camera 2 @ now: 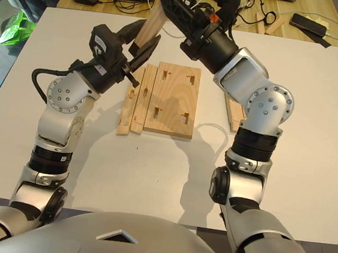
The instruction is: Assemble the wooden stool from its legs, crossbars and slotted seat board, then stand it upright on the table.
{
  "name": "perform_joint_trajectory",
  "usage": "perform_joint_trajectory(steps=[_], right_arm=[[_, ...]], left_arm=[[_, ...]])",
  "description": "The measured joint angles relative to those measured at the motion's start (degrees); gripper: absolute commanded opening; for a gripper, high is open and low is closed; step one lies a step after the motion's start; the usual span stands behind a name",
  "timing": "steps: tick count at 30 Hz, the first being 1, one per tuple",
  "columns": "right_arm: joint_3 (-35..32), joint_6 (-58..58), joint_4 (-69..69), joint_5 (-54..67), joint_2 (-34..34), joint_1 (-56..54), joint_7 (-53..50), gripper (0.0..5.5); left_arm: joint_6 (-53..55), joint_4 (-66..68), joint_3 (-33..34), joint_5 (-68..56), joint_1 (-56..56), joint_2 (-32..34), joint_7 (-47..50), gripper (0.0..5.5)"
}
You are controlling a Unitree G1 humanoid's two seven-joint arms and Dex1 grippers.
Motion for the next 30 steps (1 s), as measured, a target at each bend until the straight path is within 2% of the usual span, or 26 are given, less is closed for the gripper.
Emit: perform_joint_trajectory(steps=[4,7,10,13,14,19,22,26,30], right_arm=[[-0.54,-2.52,-0.95,-0.04,2.87,0.73,-2.65,0.39],[-3.76,-8.92,-1.86,-2.86,2.69,0.6,-6.58,0.39],[-10.0,-14.58,-2.37,-5.81,-1.94,0.65,-9.98,0.39],[-13.15,-15.7,-1.79,-8.78,-8.41,3.7,-9.5,0.39],[-13.87,-15.65,-1.04,-9.31,-9.82,5.26,-9.32,0.39],[-12.19,-15.61,2.09,-16.55,-15.69,12.28,-6.41,0.39],[-11.0,-15.25,2.9,-17.97,-17.18,14.76,-1.78,0.39],[-11.3,-15.73,6.26,-18.65,-18.13,15.18,2.29,0.39],[-10.07,-17.51,10.02,-23.18,-20.1,16.72,4.65,0.39]], left_arm=[[-1.7,0.14,-0.53,2.85,-0.01,0.44,0.98,2.8],[-4.82,3.08,-0.17,7.09,-0.03,3.38,1.7,3.28],[-6.48,7.55,3.76,9.1,0.05,8.67,2.59,3.66],[-7.24,10.34,6.48,9.62,-0.25,10.38,4.07,4.18],[-6.81,11.12,7.25,9.6,-0.66,10.39,4.97,4.21],[-1.23,11.48,9.73,9.1,-2.98,7.04,10.42,4.22],[5.24,7.15,12.07,3.91,-2.63,0.21,14.52,4.22],[13.02,3.81,15.66,-3.22,-0.8,-5.75,18.0,4.22],[16.6,2.58,16.41,-4.39,0.91,-7.06,19.54,4.22]])
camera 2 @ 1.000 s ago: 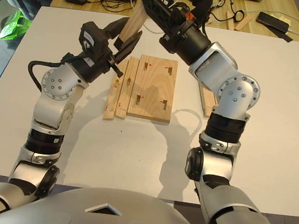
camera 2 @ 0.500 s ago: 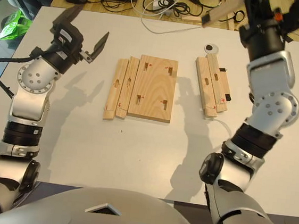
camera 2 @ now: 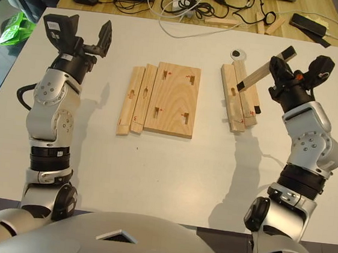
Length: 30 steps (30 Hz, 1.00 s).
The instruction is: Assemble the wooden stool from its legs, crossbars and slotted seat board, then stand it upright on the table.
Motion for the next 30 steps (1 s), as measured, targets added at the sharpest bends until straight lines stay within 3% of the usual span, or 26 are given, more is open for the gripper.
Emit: perform_joint_trajectory(steps=[5,10,17,30], right_arm=[[11.4,-3.04,-0.2,-10.95,-0.83,-0.53,2.27,0.39],[16.98,-4.79,0.32,-19.41,2.01,-4.7,-2.44,0.39],[20.55,-7.75,4.12,-25.94,3.22,-7.34,-3.08,0.39],[21.4,-12.85,9.5,-32.01,3.42,-7.54,-2.99,0.39]], left_arm=[[1.97,-0.2,0.56,-0.89,0.15,-0.24,0.99,4.22],[2.6,-0.2,0.14,-0.83,0.67,-0.22,0.87,4.22],[2.61,-0.17,-0.69,-0.76,2.46,-0.19,0.53,4.22],[2.6,0.28,-0.81,-0.75,2.53,-0.12,0.43,4.22]])
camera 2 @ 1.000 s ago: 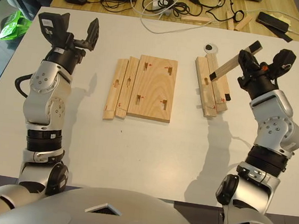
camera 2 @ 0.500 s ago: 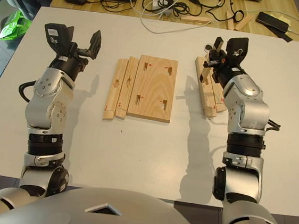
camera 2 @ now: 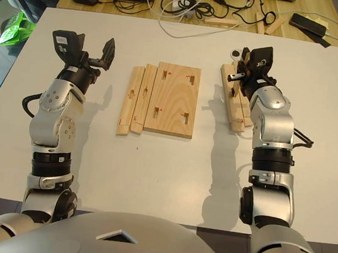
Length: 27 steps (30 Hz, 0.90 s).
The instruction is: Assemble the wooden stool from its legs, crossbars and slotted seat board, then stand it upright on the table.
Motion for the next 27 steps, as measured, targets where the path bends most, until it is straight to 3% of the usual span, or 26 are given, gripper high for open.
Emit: perform_joint_trajectory(steps=[21,27], right_arm=[[-2.09,-4.97,7.65,0.05,1.26,-2.89,4.0,0.39],[-5.02,-1.11,9.24,2.49,2.42,-4.68,3.12,0.39]], left_arm=[[0.01,0.03,-0.41,0.03,0.16,0.13,0.01,4.22],[0.0,0.36,-0.46,0.11,0.13,0.14,0.03,4.22]])
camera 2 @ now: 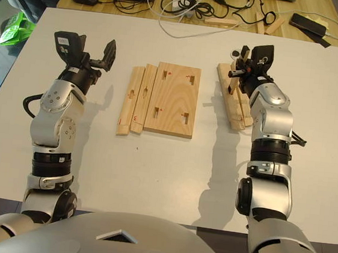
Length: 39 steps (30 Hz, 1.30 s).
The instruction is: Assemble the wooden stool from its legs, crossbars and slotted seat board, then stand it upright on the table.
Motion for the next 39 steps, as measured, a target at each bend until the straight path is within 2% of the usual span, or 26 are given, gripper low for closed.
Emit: perform_joint_trajectory(steps=[3,10,16,28,31,35,39], right_arm=[[-2.4,4.39,-0.12,2.25,2.17,-1.49,-2.25,0.39],[0.56,8.06,-2.54,-0.18,4.54,-2.48,-6.6,0.39],[3.99,7.27,-2.53,-3.58,5.51,-2.55,-8.38,0.39],[1.81,4.09,-2.78,-3.5,6.06,-1.43,-8.54,0.39],[0.96,5.8,-4.8,-3.56,7.18,-0.9,-12.33,0.39],[0.32,1.03,-5.12,-5.44,12.62,0.31,-20.82,0.39],[2.23,-10.07,2.44,-9.51,18.2,-1.41,-28.48,0.39]], left_arm=[[-0.02,0.54,-0.01,0.02,-0.04,0.0,0.01,4.22],[-0.12,0.97,-0.06,0.01,-0.15,-0.02,0.08,4.22],[-0.26,1.44,-0.03,0.01,-0.16,-0.04,0.45,4.22],[-1.42,2.27,-0.29,0.02,-0.44,-0.05,0.56,4.22],[-1.55,2.45,-0.33,0.02,-0.5,-0.05,0.56,4.22],[-1.96,2.84,-0.41,0.03,-0.58,-0.06,0.56,4.22],[-2.39,3.57,-0.59,0.05,-0.86,-0.31,0.57,4.22]])
